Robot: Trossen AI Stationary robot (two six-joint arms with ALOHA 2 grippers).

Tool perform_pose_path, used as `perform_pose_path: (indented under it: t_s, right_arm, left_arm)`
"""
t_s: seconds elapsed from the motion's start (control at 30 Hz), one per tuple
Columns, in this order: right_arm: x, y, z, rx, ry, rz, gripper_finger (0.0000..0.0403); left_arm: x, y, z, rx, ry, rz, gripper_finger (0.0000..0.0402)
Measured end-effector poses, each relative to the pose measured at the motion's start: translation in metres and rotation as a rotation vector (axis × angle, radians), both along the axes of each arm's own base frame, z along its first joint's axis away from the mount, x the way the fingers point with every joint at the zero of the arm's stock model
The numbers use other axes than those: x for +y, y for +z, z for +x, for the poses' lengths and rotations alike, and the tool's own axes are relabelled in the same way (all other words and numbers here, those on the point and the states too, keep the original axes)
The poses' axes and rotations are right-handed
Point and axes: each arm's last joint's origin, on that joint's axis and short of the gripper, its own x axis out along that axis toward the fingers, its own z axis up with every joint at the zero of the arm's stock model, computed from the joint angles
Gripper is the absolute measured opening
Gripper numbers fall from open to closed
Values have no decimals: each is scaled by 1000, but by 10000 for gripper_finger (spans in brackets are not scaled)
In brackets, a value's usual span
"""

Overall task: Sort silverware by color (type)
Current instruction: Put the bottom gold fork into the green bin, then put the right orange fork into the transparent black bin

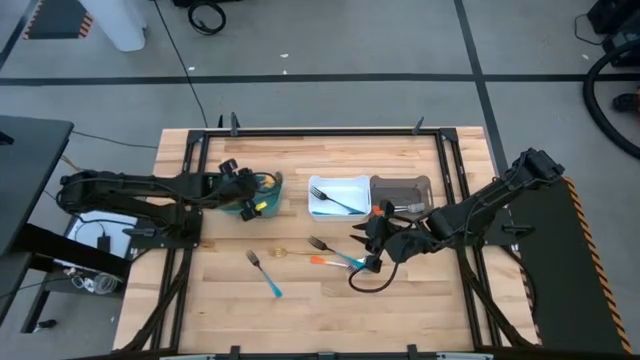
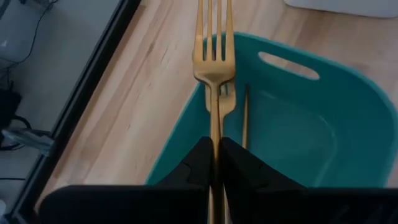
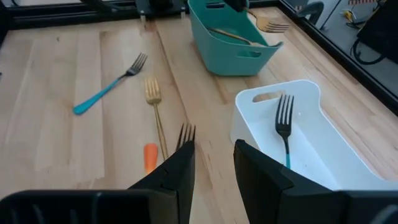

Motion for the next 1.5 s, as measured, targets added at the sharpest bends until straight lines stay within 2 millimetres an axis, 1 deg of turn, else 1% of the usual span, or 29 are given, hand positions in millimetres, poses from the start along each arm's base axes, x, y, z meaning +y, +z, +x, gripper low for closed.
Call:
perform_pose_path:
  t_s: [0.07, 0.3, 0.53, 0.7, 0.8, 0.9, 1.03, 1.13, 1.23, 1.33, 1.43, 1.5]
  right_arm:
    - [0, 1, 1, -9, -2, 5, 118]
    - [0, -1, 2, -12, -8, 24, 118]
    - [1, -1, 2, -16, -8, 31, 118]
    - [1, -1, 3, -18, -7, 31, 118]
    - [1, -1, 3, -20, -7, 32, 118]
    - [1, 0, 3, -21, -8, 34, 118]
    - [1, 0, 3, -23, -8, 35, 118]
    - [1, 0, 3, -23, -8, 35, 118]
    - [1, 0, 3, -22, -8, 35, 118]
    - [1, 0, 3, -22, -8, 35, 118]
    - [1, 0, 3, -22, -8, 35, 118]
    - [1, 0, 3, -22, -8, 35, 118]
  left_arm:
    - [2, -6, -3, -8, 11, 2, 34]
    - [5, -18, -5, -32, 21, 7, 34]
    - [4, -40, -15, 10, 17, -17, 34]
    - [3, -47, -17, 3, 11, -25, 35]
    - [3, -46, -14, -32, -4, -41, 42]
    - [3, -45, -12, -60, -7, -40, 61]
    - [3, -42, -10, -75, -8, -37, 101]
    - [4, -36, -8, -87, -8, -35, 132]
    - [4, -29, -5, -83, -17, -35, 152]
    - [3, -21, -1, -103, -53, -82, 159]
    - [0, -16, 3, -128, -112, -144, 160]
    - [-4, -13, 5, -136, -149, -154, 160]
